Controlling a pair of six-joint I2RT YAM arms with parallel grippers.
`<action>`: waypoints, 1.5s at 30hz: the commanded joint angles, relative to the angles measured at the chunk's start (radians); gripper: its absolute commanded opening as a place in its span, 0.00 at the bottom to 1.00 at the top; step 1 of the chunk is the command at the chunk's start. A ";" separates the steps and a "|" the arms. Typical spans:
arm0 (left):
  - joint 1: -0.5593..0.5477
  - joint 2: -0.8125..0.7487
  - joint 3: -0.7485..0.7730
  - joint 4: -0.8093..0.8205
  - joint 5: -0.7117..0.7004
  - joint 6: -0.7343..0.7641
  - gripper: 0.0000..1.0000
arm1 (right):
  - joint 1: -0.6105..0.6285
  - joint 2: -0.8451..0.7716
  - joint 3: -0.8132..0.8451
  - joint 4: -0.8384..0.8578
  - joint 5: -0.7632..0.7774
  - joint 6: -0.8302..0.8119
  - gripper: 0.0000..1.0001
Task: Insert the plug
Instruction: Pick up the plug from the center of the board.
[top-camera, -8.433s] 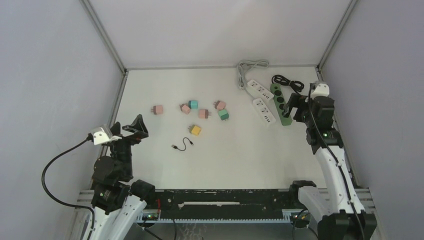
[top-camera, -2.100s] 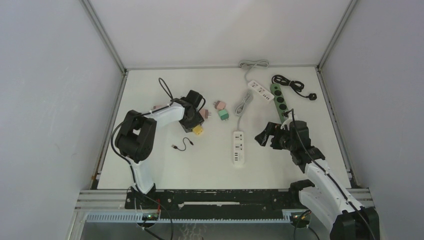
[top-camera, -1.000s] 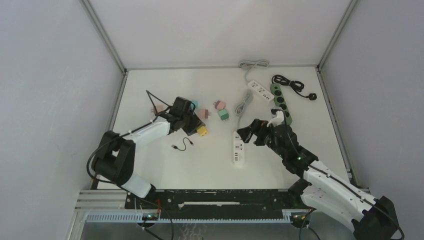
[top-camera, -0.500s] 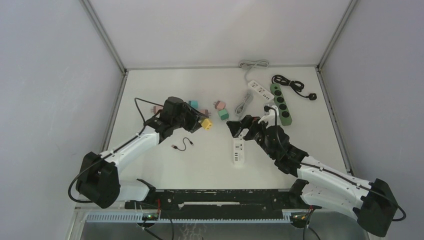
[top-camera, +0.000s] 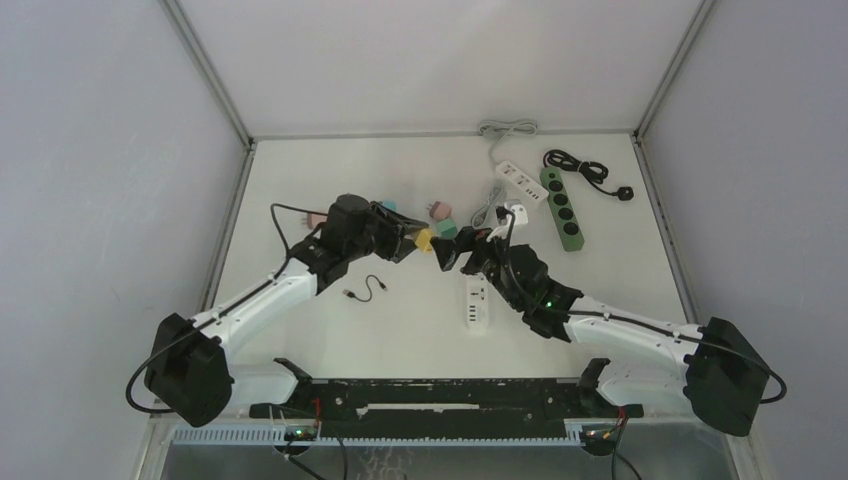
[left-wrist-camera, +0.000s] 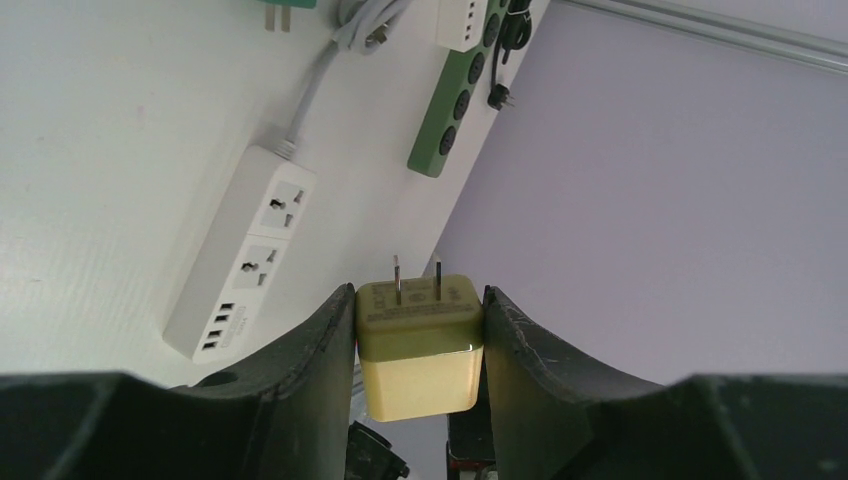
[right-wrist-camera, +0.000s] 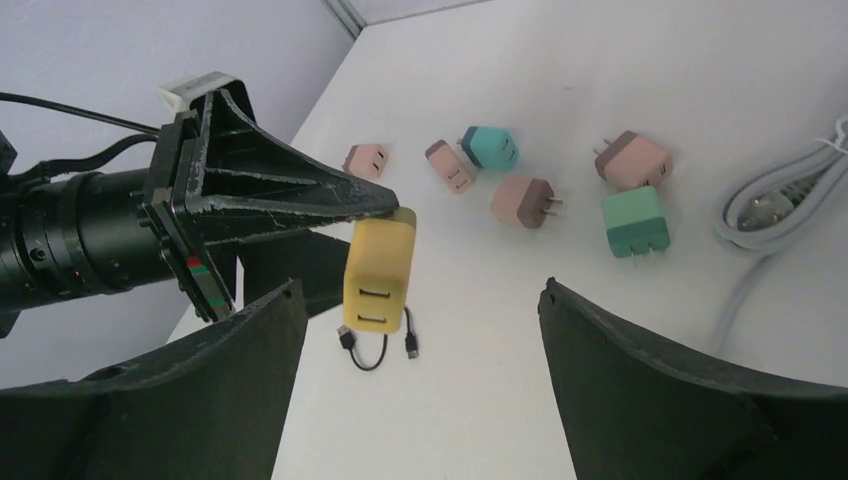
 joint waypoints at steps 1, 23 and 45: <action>-0.015 -0.038 -0.010 0.068 0.025 -0.067 0.32 | 0.028 0.033 0.078 0.088 0.017 -0.074 0.91; -0.039 -0.064 -0.065 0.176 0.054 -0.180 0.33 | 0.061 0.142 0.150 0.058 0.036 -0.116 0.67; -0.060 -0.056 -0.102 0.204 0.061 -0.176 0.50 | 0.063 0.125 0.150 0.031 0.024 -0.135 0.16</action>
